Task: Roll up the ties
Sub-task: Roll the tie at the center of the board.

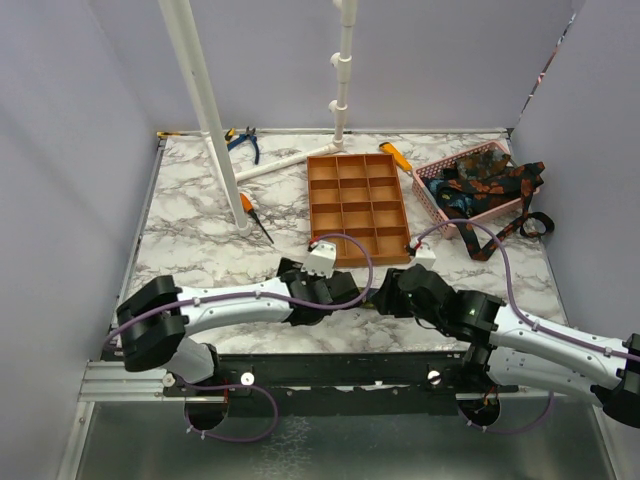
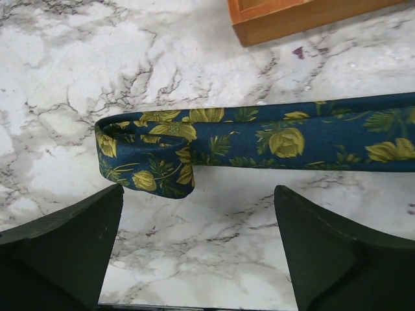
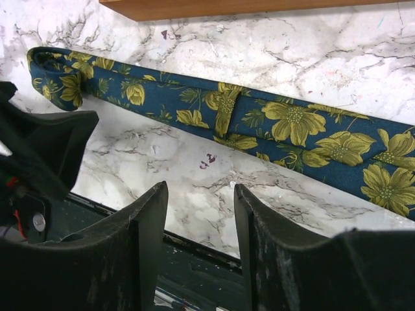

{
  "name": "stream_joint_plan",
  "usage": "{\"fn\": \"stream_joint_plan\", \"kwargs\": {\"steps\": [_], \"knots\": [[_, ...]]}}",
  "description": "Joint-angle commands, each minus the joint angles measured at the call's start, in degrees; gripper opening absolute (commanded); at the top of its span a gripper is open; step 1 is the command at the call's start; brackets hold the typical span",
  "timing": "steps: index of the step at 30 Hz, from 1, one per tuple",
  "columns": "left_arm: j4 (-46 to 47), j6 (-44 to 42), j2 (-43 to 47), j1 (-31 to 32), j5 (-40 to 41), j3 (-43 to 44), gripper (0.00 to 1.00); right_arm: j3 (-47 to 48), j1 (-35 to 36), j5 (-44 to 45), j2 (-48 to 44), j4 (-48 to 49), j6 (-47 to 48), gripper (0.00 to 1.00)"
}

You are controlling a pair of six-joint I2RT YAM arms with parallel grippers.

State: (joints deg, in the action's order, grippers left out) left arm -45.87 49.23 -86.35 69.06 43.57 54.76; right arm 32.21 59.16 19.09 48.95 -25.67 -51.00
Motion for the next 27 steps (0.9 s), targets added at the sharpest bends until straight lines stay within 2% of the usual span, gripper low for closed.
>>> {"fn": "stream_joint_plan", "kwargs": {"steps": [1,3,6,9,11,15,20,27], "knots": [[1.67,-1.90,7.87,-2.28,-6.79,0.38,0.99,1.89,0.08,0.16,-0.17,0.49,1.68,0.50],[3.30,-0.93,13.48,-5.55,-8.66,-2.16,0.99,1.90,0.08,-3.73,1.00,4.21,4.20,0.49],[10.82,-0.21,25.55,-15.33,-14.81,-9.87,0.98,2.74,0.09,-10.46,4.90,11.05,7.27,0.42],[19.96,-0.30,37.03,-24.83,-21.66,-17.55,0.98,4.90,0.21,-19.14,11.68,17.27,9.47,0.36],[23.86,-0.61,40.94,-29.84,-25.42,-21.37,0.99,7.14,0.41,-23.95,17.89,22.65,9.38,0.34],[28.11,-2.01,40.12,-39.81,-36.72,-26.47,0.99,16.64,1.28,-27.52,31.97,24.73,8.82,0.32],[30.67,-3.15,38.71,-49.03,-47.19,-29.42,0.99,25.80,1.31,-28.79,43.47,27.46,6.62,0.30],[30.16,-1.62,38.27,-51.18,-45.68,-30.67,0.99,31.75,1.06,-29.42,54.53,26.49,2.82,0.28]]}}
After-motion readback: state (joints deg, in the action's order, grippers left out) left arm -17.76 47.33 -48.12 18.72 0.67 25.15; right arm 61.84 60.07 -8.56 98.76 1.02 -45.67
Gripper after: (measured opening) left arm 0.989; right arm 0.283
